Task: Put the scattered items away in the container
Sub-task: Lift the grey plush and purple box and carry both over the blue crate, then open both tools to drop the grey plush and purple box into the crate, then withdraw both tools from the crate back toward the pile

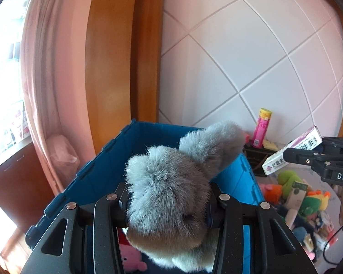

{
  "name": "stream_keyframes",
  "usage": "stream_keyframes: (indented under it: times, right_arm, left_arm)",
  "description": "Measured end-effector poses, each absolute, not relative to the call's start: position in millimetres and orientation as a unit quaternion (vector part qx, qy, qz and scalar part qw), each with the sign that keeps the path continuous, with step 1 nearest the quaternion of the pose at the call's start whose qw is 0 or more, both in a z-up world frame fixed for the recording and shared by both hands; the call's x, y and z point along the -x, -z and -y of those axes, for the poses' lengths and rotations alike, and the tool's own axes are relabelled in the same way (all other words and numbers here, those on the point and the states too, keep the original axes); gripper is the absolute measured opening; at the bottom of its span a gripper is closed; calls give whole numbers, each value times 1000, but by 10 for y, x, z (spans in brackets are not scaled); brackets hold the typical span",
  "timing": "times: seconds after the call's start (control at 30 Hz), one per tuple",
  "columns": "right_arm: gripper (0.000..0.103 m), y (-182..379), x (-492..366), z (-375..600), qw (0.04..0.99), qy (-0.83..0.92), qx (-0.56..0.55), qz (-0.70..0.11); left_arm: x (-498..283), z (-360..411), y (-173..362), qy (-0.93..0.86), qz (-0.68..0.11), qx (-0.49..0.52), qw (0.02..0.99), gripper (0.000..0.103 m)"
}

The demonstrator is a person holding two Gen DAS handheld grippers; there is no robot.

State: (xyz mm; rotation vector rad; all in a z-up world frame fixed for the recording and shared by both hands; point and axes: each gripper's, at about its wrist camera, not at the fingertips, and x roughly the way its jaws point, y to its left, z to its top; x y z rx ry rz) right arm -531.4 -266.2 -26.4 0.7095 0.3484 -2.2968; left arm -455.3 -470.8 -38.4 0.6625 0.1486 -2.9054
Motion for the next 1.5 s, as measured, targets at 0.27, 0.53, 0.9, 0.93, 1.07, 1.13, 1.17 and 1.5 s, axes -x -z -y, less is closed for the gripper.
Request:
stream_keyframes:
  times: [0.27, 0.53, 0.9, 0.93, 1.07, 1.13, 1.17, 1.5]
  right_arm:
    - [28, 236, 5363, 2948, 356, 881, -275, -146]
    - [28, 246, 5371, 3102, 358, 879, -276, -154]
    - [28, 262, 5411, 3201, 352, 881, -276, -154]
    - [28, 256, 5412, 3206, 352, 882, -274, -152]
    - [83, 186, 5414, 3215, 337, 896, -247, -148]
    - [103, 151, 5410, 3200, 336, 901, -237, -141]
    - [103, 139, 5407, 3195, 338, 900, -237, -138]
    - [103, 240, 5418, 2932, 322, 902, -262, -116]
  left_arm:
    - [4579, 4908, 498, 968, -59, -225, 91, 43]
    - [4602, 5002, 538, 967, -64, -226, 97, 43]
    - [4631, 5117, 497, 969, -66, -222, 90, 44]
    - [4632, 5111, 482, 969, -60, -221, 89, 47]
    - [4658, 5098, 452, 969, -45, -220, 98, 102]
    - [4644, 5138, 449, 968, -56, -222, 101, 102]
    - [4637, 5166, 456, 967, -65, -224, 102, 102]
    - [4619, 5092, 549, 963, -70, -243, 91, 102]
